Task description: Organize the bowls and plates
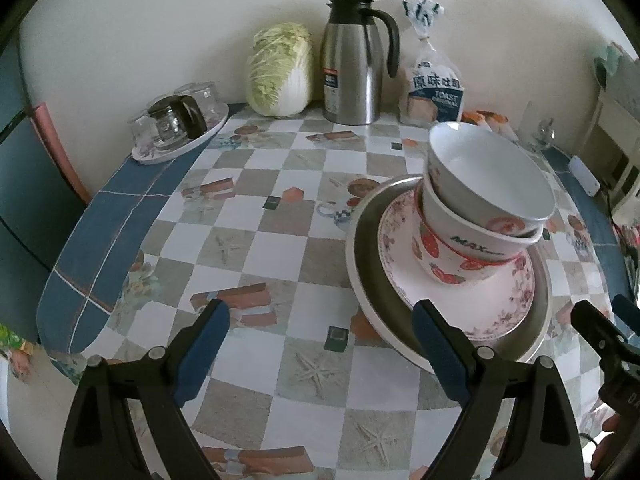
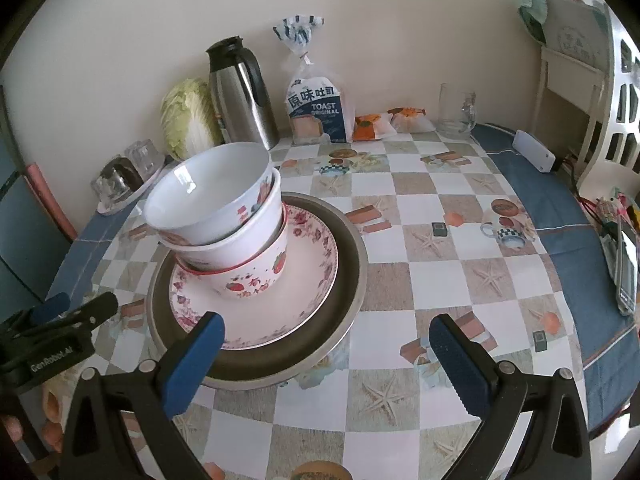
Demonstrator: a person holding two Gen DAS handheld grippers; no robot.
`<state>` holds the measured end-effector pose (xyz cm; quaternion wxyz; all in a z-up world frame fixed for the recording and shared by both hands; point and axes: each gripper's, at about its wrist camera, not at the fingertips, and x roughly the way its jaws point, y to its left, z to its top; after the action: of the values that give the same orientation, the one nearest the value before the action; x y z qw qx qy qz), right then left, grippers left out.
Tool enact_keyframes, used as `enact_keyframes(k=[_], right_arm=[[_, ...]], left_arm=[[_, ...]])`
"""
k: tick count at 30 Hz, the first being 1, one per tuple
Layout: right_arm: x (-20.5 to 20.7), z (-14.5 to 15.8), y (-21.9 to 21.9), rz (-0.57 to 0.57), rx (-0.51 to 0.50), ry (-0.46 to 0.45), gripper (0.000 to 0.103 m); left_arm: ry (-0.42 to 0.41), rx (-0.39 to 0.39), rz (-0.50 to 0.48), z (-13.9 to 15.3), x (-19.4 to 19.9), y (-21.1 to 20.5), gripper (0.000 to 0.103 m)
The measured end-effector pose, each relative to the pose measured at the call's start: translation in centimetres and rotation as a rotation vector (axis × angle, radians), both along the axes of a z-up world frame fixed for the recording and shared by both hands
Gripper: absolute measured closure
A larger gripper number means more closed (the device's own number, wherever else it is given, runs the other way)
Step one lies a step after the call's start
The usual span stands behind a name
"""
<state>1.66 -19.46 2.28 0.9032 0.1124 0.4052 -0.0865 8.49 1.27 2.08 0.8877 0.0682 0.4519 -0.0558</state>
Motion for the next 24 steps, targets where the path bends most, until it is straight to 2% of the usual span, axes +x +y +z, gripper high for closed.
enact_keyframes(k=[8,24], right_arm=[[0.43,-0.42,0.52,0.025,-0.022,0.016,0.000],[0.61,-0.73,0.36,0.024,-0.021,0.033,0.000]], left_arm=[[0.028,-0.014,-0.016,-0.30,0.18,-0.31,0.010],[0.033,-0.006,-0.013,-0.49,0.31,-0.31,0.010]])
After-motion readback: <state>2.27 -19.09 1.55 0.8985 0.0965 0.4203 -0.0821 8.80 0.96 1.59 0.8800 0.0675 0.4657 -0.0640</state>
